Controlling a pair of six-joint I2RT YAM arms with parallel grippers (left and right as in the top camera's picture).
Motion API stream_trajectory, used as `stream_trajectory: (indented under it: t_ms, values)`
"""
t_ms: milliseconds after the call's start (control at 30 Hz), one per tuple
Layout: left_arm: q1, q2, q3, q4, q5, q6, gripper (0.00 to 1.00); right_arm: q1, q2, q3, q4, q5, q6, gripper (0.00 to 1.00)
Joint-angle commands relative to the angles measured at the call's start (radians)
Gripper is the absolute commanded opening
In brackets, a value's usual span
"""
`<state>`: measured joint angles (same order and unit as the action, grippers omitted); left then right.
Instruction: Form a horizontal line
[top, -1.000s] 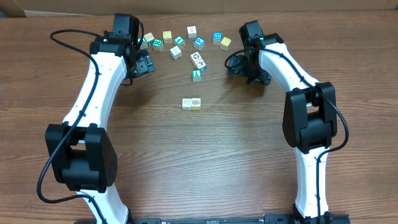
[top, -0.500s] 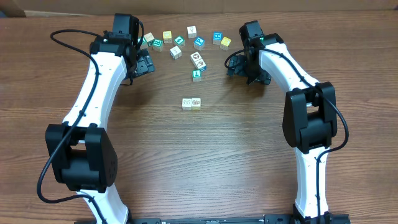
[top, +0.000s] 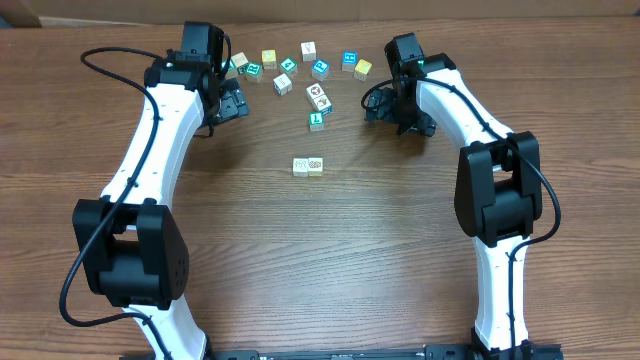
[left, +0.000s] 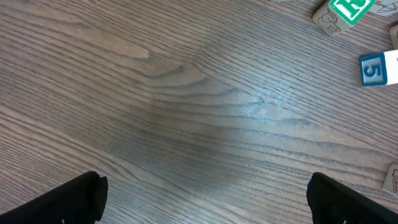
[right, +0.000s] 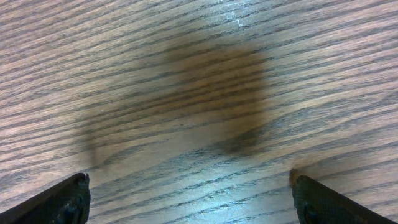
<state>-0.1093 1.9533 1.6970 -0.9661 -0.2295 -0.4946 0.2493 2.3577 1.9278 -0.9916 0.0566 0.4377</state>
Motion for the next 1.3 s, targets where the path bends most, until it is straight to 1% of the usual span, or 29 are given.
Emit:
stream_trajectory:
  t_ms: [0,867,1067,1267]
  values:
    - [-0.002,0.013,0.024,-0.002,-0.013,0.001,1.0,0.0,0.012,0.004,0.003,0.005,0.0,1.0]
    - [-0.002,0.013,0.024,-0.002,-0.013,0.001,1.0,0.0,0.012,0.004,0.003,0.005,0.001,1.0]
    - [-0.002,0.013,0.024,-0.002,-0.013,0.001,1.0,0.0,0.012,0.004,0.09,0.002,0.003,1.0]
    - [-0.002,0.013,0.024,-0.002,-0.013,0.001,1.0,0.0,0.012,0.004,0.119,0.002,0.004,1.0]
